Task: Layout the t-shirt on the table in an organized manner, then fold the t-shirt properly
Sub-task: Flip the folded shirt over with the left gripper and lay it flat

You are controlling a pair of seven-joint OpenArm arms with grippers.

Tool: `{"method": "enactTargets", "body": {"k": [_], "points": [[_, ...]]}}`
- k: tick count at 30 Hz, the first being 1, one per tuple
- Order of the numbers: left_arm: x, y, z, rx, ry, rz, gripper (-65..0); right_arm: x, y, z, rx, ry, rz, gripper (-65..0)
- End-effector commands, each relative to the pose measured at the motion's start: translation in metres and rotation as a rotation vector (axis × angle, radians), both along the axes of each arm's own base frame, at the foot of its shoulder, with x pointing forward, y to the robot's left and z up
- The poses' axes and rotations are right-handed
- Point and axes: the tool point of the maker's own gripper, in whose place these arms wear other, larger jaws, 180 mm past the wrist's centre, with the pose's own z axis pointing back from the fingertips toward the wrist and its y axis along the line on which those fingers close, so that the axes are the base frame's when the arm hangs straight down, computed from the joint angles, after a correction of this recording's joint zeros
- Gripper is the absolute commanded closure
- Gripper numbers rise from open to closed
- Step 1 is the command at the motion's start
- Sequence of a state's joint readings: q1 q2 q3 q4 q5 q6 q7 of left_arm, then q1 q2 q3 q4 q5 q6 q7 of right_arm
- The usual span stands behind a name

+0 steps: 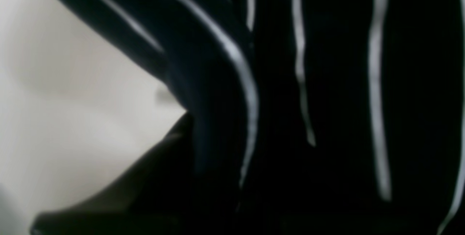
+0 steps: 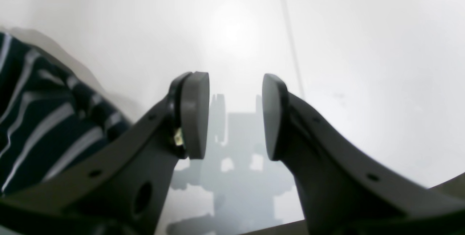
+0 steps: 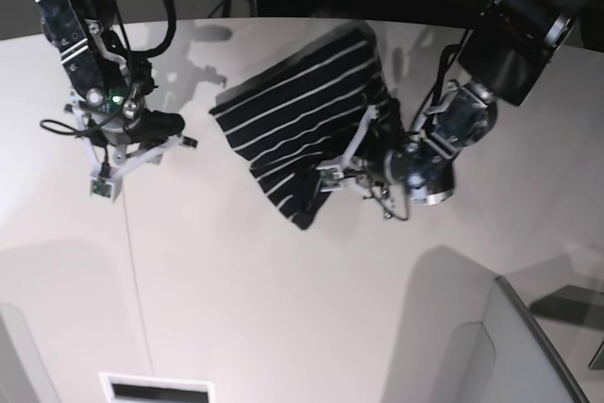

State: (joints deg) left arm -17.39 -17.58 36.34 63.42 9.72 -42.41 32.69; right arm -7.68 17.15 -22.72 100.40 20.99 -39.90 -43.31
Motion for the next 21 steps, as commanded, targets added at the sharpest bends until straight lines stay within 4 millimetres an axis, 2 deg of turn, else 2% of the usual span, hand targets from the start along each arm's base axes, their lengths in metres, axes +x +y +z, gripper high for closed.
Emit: {"method": "enactTargets", "body": {"k": [1, 3, 6, 10, 16, 19, 21], "points": [[-0.008, 0.046, -0.017, 0.283, -0.010, -0.033, 0.0, 0.009, -0.007, 0.010, -0.016, -0.042, -0.012, -22.2], [0.010, 0.030, -0.008, 0.308, -0.067, -0.100, 0.0, 0.011, -0.012, 0.011, -0.017, -0.048, -0.029, -22.2], [0.027, 0.003, 0.002, 0.308, -0.113, -0.172, 0.0, 0.011, -0.017, 0.012, -0.014, -0.050, -0.050, -22.2], [0.030, -0.027, 0.005, 0.304, -0.138, -0.258, 0.0, 0.009, -0.024, 0.011, -0.015, -0.046, -0.073, -22.2], [0.026, -0.040, 0.001, 0.293, -0.125, -0.271, 0.0, 0.009, -0.026, 0.012, -0.016, -0.047, -0.079, -22.2], [0.026, -0.054, 0.004, 0.246, -0.136, -0.287, 0.0, 0.009, -0.026, 0.011, -0.014, -0.047, -0.079, -22.2], [0.024, -0.055, 0.002, 0.242, -0.131, -0.288, 0.0, 0.009, -0.026, 0.012, -0.014, -0.048, -0.079, -22.2]]}}
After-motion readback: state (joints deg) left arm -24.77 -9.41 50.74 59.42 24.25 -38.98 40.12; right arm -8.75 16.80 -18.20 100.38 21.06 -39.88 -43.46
